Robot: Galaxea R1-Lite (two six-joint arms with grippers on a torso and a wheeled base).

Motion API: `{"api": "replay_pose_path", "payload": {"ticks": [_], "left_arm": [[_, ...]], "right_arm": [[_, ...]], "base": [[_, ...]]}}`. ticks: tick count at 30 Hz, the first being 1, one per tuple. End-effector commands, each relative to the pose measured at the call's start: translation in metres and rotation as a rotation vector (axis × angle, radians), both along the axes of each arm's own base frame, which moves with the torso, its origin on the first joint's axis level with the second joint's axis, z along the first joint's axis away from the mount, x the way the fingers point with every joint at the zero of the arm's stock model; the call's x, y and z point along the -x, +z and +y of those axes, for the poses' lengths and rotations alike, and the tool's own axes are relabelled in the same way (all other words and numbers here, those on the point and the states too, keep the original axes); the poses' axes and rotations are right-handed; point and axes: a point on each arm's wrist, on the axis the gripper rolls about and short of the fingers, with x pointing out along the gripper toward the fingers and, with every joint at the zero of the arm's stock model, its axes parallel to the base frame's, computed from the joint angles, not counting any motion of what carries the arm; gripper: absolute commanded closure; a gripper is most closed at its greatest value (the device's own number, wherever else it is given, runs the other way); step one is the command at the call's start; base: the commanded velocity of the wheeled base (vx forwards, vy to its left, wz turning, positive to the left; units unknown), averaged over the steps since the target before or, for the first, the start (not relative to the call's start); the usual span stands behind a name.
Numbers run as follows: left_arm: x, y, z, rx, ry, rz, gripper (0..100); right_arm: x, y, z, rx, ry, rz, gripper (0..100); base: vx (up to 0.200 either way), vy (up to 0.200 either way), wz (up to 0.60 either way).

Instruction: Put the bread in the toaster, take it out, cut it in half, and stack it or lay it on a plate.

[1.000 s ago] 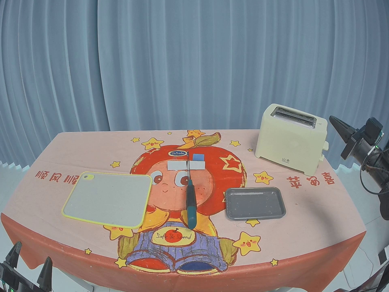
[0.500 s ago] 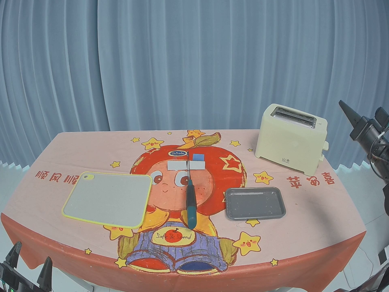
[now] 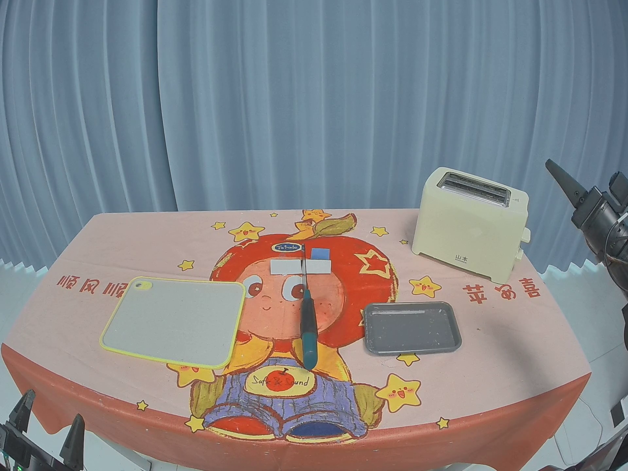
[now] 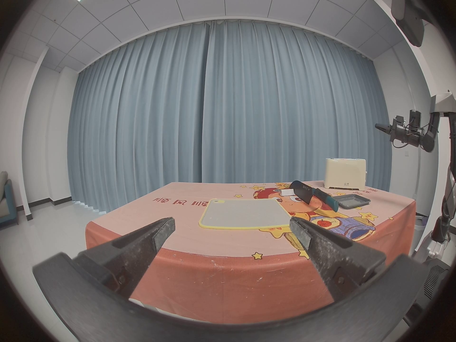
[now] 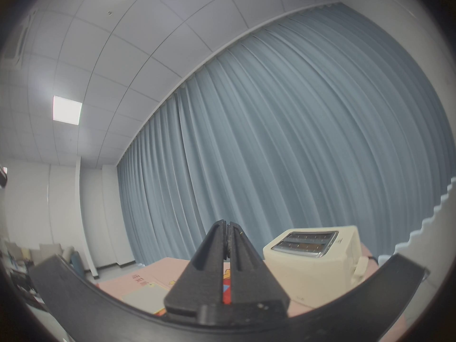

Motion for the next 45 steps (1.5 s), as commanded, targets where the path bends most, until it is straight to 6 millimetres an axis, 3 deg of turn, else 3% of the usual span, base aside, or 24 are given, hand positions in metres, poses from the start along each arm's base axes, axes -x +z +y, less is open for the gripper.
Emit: {"api": "replay_pose_path", "payload": {"ticks": [1,8,20,24,27,31,34,45], "left_arm": [[-0.001,-0.005,0.000,0.001,0.001,0.017,0],[-0.001,-0.005,0.000,0.001,0.001,0.017,0],[-0.001,-0.005,0.000,0.001,0.001,0.017,0],[-0.001,-0.005,0.000,0.001,0.001,0.017,0],[-0.001,-0.005,0.000,0.001,0.001,0.017,0],[-0.001,-0.005,0.000,0.001,0.001,0.017,0],[-0.001,-0.005,0.000,0.001,0.001,0.017,0],[-0.001,-0.005,0.000,0.001,0.004,0.017,0]], "right_arm": [[0.004,-0.004,0.007,-0.042,0.046,0.036,100],[0.000,-0.015,0.013,-0.112,0.091,0.111,100],[0.003,-0.016,0.010,-0.032,0.123,-0.016,100],[-0.008,0.006,-0.009,0.075,0.209,-0.133,100],[-0.013,0.019,-0.034,0.163,0.269,-0.177,100],[-0.026,0.011,-0.069,0.217,0.267,-0.131,100],[-0.040,0.018,-0.091,0.252,0.261,-0.150,100],[-0.053,0.002,-0.093,0.198,0.314,-0.070,100]], "base": [[0.000,0.000,0.00],[0.000,0.000,0.00],[0.000,0.000,0.00],[0.000,0.000,0.00],[0.000,0.000,0.00],[0.000,0.000,0.00],[0.000,0.000,0.00],[0.000,0.000,0.00]]}}
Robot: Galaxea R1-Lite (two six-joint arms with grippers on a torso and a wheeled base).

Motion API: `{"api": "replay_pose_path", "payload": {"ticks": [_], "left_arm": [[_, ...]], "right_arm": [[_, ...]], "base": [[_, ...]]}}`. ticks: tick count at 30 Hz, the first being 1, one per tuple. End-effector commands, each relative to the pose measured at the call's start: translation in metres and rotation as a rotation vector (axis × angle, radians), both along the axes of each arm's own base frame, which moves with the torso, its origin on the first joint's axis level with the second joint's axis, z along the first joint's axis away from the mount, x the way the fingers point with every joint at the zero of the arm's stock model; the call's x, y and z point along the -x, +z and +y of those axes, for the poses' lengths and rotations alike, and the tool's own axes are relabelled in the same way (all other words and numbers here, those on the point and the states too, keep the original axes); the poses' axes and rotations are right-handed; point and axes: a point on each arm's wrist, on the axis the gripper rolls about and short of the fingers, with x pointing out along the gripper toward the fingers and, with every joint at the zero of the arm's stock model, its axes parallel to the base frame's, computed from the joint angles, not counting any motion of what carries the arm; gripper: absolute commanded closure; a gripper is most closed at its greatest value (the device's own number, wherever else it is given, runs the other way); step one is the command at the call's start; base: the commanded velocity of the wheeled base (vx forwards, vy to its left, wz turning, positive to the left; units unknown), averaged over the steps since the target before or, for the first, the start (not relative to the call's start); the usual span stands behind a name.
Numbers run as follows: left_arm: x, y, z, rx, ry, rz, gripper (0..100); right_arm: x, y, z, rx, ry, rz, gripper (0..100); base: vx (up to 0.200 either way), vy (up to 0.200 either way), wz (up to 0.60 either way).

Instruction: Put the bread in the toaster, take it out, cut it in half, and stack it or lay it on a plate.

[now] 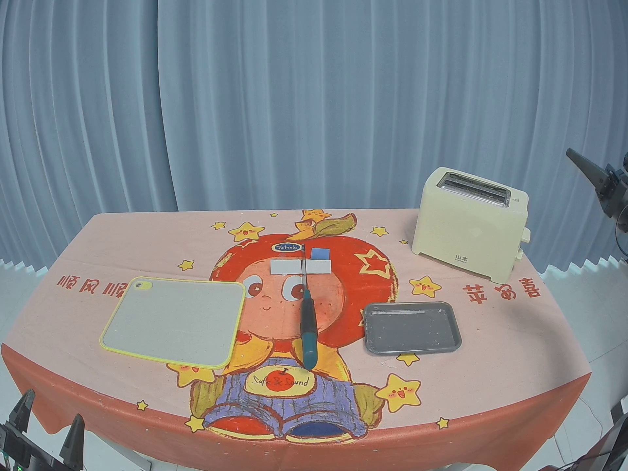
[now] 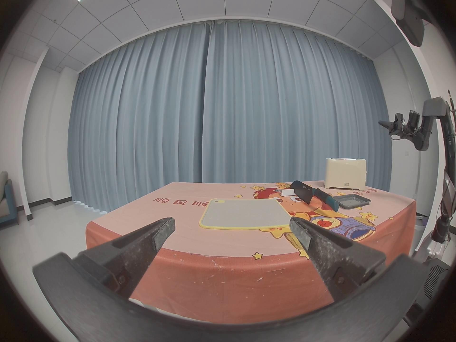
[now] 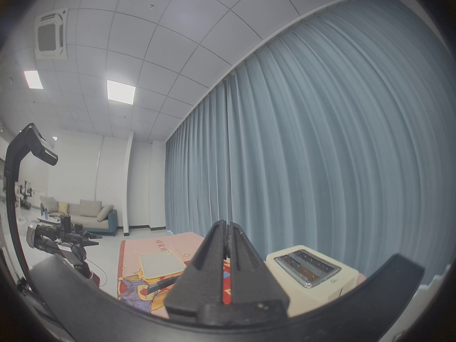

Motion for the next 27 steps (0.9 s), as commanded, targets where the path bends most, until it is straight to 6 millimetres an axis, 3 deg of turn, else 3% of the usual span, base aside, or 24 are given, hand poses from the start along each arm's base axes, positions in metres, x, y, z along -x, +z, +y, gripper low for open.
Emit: {"api": "replay_pose_path", "payload": {"ticks": [1,3,10,17,22,27], "left_arm": [[-0.001,-0.005,0.000,0.000,0.000,0.017,0],[-0.001,-0.005,0.000,0.000,0.000,0.017,0],[-0.001,-0.005,0.000,0.000,0.001,0.017,0],[-0.001,-0.005,0.000,0.000,0.003,0.017,0],[-0.001,-0.005,0.000,0.000,0.003,0.017,0],[-0.001,-0.005,0.000,0.000,0.003,0.017,0]], "right_arm": [[-0.010,-0.020,-0.005,-0.026,0.004,0.076,100],[-0.011,-0.026,-0.002,-0.035,0.013,0.101,100],[-0.042,-0.068,-0.006,-0.063,-0.017,0.192,100],[-0.062,-0.081,0.017,-0.063,-0.131,0.147,100],[-0.063,-0.087,0.023,-0.027,-0.149,0.153,100],[-0.072,-0.099,0.027,0.026,-0.290,0.170,100]], "base": [[0.000,0.000,0.00],[0.000,0.000,0.00],[0.000,0.000,0.00],[0.000,0.000,0.00],[0.000,0.000,0.00],[0.000,0.000,0.00]]}}
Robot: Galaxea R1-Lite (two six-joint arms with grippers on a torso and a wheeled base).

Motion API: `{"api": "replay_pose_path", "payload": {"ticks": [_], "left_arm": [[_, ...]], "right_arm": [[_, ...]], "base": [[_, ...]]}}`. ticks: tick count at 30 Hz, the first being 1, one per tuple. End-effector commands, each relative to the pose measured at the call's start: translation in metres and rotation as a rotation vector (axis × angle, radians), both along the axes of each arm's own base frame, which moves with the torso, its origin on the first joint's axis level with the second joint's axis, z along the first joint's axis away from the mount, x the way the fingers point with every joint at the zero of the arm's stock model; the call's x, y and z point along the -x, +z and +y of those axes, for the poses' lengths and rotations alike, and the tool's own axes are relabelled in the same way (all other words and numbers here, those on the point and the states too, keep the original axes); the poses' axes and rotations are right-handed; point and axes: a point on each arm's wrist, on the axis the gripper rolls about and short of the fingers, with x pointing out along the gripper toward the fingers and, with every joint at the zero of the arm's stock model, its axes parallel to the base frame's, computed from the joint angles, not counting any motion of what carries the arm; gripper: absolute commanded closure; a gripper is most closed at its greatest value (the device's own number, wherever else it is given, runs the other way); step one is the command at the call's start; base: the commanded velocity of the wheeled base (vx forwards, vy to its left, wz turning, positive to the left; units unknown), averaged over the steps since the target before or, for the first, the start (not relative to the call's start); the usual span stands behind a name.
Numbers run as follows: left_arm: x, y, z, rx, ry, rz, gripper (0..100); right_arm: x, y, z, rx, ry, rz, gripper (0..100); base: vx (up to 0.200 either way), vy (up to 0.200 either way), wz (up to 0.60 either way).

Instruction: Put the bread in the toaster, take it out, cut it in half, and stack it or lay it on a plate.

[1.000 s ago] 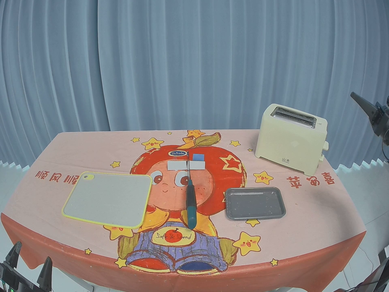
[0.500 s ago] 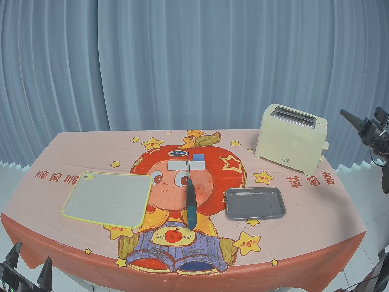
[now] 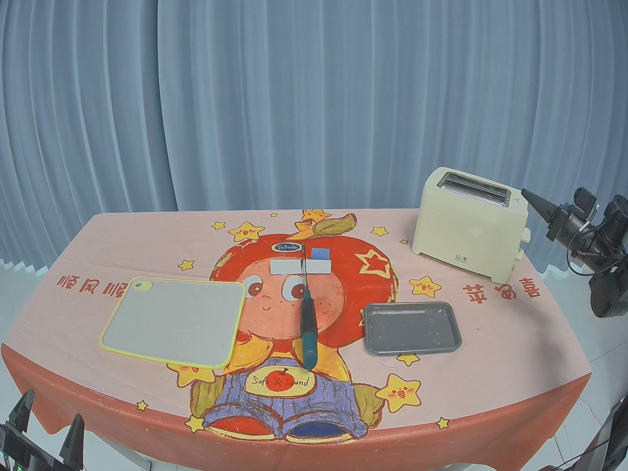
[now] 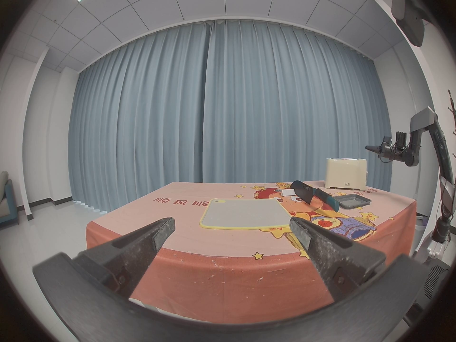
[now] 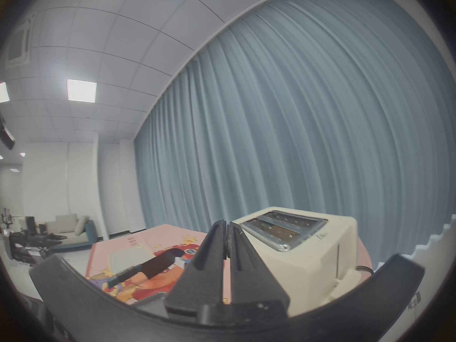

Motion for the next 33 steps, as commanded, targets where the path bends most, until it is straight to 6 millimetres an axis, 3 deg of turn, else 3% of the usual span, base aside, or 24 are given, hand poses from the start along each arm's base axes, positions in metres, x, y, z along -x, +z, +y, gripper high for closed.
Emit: {"api": "replay_pose_path", "payload": {"ticks": [1,13,17,27,33], "left_arm": [[-0.001,-0.005,0.000,0.000,0.001,0.017,0],[-0.001,-0.005,0.000,0.000,-0.001,0.017,0],[-0.001,-0.005,0.000,0.000,-0.001,0.017,0],[-0.001,-0.005,0.000,0.000,-0.001,0.017,0],[-0.001,-0.005,0.000,0.000,-0.001,0.017,0]], "right_arm": [[-0.010,-0.013,0.007,0.054,-0.076,0.031,100],[-0.005,-0.021,0.010,0.136,-0.194,0.139,100],[-0.002,-0.030,0.001,0.265,-0.282,0.147,100],[-0.007,-0.058,-0.018,0.298,-0.316,0.209,100],[-0.005,-0.060,-0.023,0.313,-0.297,0.212,100]], "base": [[0.000,0.000,0.00],[0.000,0.000,0.00],[0.000,0.000,0.00],[0.000,0.000,0.00],[0.000,0.000,0.00]]}}
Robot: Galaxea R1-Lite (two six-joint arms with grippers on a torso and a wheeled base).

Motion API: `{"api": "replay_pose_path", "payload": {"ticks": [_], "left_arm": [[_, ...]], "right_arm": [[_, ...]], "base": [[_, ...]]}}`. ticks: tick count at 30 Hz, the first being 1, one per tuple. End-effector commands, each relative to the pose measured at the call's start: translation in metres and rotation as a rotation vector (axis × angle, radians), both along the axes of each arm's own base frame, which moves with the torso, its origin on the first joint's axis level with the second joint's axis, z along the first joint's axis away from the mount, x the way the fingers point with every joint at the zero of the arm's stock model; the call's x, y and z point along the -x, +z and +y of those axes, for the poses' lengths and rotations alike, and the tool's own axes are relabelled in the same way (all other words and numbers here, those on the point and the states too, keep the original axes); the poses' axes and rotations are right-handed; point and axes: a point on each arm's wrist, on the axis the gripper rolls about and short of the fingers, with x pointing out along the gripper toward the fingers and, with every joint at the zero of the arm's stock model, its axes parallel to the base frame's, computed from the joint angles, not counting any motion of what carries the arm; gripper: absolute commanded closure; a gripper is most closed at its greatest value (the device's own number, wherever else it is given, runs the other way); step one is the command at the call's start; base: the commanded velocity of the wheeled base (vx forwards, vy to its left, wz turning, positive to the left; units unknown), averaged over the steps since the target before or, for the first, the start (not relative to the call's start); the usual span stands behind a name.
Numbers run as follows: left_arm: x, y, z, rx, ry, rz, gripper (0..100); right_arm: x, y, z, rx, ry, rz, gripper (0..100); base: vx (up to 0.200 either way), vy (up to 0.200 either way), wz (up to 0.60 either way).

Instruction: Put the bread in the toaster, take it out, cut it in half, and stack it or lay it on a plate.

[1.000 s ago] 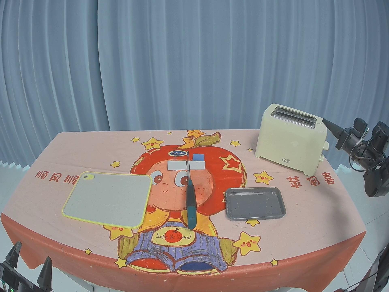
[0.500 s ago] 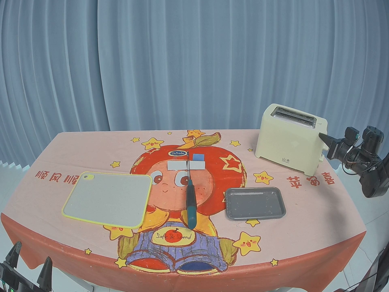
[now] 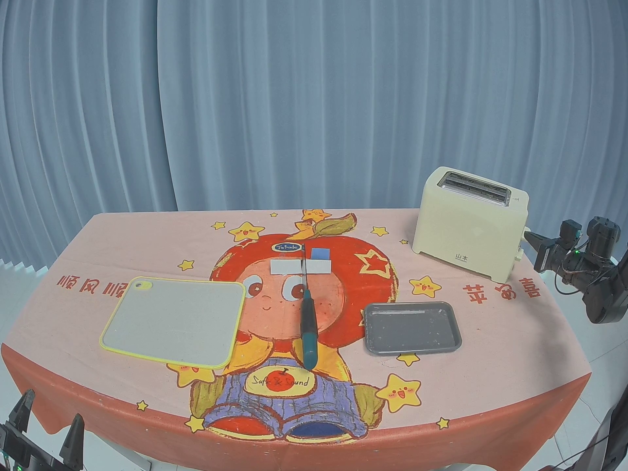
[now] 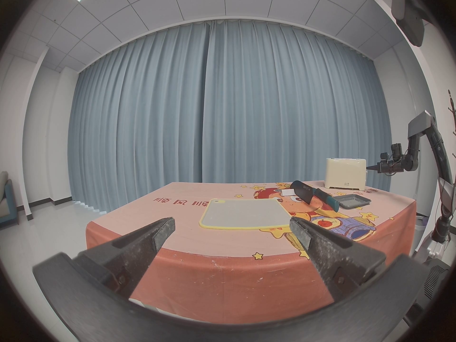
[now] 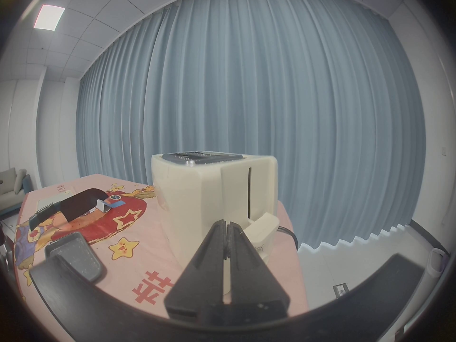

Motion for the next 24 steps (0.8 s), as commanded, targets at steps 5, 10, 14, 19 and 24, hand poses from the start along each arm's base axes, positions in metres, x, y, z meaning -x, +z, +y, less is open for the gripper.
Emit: {"api": "replay_pose_path", "payload": {"ticks": [5,10,14,19,24], "left_arm": [[-0.001,-0.005,0.000,0.000,0.001,0.017,0],[-0.001,-0.005,0.000,0.000,0.001,0.017,0],[-0.001,-0.005,0.000,0.000,0.001,0.017,0],[-0.001,-0.005,0.000,0.000,0.001,0.017,0],[-0.001,-0.005,0.000,0.000,0.001,0.017,0]], "right_arm": [[0.001,-0.007,-0.012,-0.003,-0.027,0.022,100],[0.000,-0.019,-0.018,0.006,-0.035,0.051,100],[0.002,-0.023,-0.021,0.016,-0.003,0.056,100],[0.003,-0.025,-0.025,0.011,0.003,0.060,100],[0.003,-0.030,-0.029,-0.005,0.035,0.067,100]], "base": [[0.000,0.000,0.00],[0.000,0.000,0.00],[0.000,0.000,0.00],[0.000,0.000,0.00],[0.000,0.000,0.00]]}}
